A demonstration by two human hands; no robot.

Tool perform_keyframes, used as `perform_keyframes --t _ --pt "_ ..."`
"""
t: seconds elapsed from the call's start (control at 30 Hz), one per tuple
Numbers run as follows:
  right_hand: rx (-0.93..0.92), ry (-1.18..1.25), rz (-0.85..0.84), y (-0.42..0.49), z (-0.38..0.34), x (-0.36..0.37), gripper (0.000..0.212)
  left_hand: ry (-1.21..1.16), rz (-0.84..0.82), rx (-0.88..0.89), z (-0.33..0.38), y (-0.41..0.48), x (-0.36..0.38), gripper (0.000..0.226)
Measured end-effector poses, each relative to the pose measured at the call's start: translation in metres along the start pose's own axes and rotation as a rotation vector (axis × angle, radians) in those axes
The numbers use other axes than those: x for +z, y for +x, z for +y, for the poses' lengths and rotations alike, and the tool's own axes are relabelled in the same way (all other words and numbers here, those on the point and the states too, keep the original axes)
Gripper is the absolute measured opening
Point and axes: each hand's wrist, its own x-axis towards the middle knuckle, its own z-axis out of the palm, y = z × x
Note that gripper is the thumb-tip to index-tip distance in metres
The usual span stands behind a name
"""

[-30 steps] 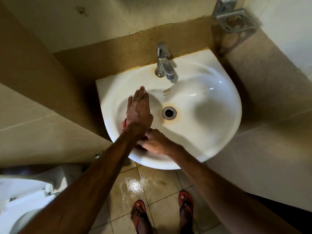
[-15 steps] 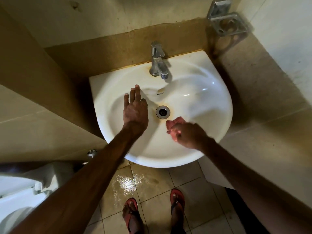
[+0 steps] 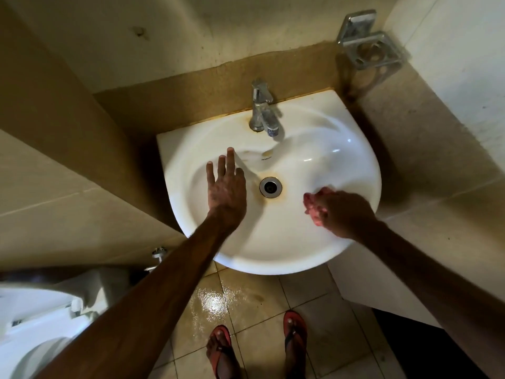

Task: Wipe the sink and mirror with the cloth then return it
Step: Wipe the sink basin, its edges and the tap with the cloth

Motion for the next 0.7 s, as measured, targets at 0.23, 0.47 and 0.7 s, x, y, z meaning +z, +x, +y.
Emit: perform_keyframes --t 0.23,0.47,0.7 --pt "0.049 0.142 -0.059 0.014 -0.068 0.035 0.02 -0.067 -0.021 0.036 -0.006 0.007 -0.016 0.047" --pt "-0.203 0.968 -0.188 0.013 -0.168 0.011 0.009 -0.354 -0.107 -0.024 -0.02 0.011 -0.046 0.057" --pt "-0.027 1.052 0.267 0.024 -0.077 -0.021 0.032 -0.49 0.002 -0.068 -0.031 0.019 -0.055 0.069"
